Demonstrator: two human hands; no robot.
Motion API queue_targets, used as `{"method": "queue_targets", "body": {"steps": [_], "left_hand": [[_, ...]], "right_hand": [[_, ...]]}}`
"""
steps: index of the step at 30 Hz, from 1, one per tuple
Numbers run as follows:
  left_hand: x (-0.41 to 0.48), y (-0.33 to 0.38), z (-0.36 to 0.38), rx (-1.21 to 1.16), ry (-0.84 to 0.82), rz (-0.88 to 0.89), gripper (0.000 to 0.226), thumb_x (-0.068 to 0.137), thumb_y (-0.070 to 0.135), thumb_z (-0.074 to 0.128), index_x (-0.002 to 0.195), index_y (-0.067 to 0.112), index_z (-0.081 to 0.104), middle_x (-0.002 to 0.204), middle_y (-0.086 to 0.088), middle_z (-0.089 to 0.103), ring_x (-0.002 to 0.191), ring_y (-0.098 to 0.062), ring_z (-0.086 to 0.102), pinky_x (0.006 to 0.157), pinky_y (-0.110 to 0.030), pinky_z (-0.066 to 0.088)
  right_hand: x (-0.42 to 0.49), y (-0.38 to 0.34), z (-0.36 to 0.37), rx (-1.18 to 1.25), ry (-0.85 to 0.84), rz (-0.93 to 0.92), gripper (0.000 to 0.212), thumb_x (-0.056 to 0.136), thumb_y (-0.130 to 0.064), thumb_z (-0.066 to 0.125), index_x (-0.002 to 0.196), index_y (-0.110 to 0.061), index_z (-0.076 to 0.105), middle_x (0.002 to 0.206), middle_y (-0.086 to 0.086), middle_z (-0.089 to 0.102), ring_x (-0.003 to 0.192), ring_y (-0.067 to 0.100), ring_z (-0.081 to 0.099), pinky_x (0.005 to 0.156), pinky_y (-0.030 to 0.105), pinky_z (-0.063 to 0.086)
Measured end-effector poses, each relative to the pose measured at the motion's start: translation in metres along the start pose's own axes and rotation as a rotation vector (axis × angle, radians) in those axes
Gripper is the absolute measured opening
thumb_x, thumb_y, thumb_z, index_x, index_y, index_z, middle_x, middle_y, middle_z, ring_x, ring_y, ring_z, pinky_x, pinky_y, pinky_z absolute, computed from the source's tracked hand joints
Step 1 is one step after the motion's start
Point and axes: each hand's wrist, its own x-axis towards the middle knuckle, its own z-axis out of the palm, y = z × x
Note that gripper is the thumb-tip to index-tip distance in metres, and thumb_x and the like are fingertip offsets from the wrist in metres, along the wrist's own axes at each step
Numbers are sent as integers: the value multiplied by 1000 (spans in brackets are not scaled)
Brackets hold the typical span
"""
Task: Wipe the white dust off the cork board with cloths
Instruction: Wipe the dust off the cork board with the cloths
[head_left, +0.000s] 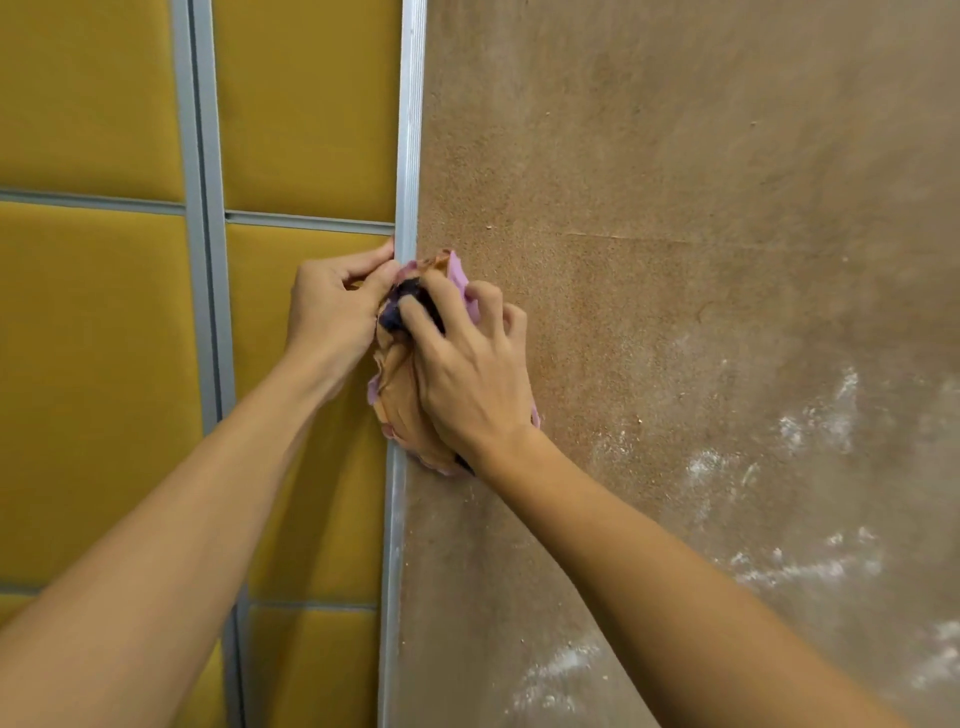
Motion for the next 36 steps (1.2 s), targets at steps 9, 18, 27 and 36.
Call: {"method": "queue_targets", "body": {"steps": [9, 18, 27, 36], "left_hand": [[1, 0, 0, 83, -1, 47, 32, 98, 12, 66, 130, 8, 68, 129, -3, 69, 121, -7, 63, 111, -34, 48], [0, -7, 6, 126, 23, 70, 31, 99, 11, 62, 129, 17, 69, 113, 0, 73, 102, -11, 67, 98, -30, 54], [-13, -6, 2, 150, 71, 71, 19, 97, 17, 66, 115, 21, 73, 102, 7, 72, 98, -12, 68, 97, -37, 56], [-48, -9, 35, 412, 300, 219, 35, 97, 24, 63, 130, 15, 65, 119, -8, 63, 108, -26, 61, 93, -35, 41]], "right_hand": [[-36, -12, 2, 61, -26, 119, 39, 95, -33, 51, 132, -29, 64, 143, -5, 56, 116, 26, 47, 88, 42, 35], [-57, -33, 9, 91, 24, 227, 36, 97, -28, 50, 129, -21, 65, 139, -3, 57, 115, 28, 46, 88, 41, 39], [-146, -23, 12, 34, -79, 18, 44, 88, -30, 73, 130, -21, 67, 142, -3, 57, 120, 28, 45, 96, 41, 43], [-49, 50, -23, 38, 12, 72, 45, 102, -34, 39, 136, -18, 63, 146, 1, 57, 122, 29, 43, 96, 43, 39]]}}
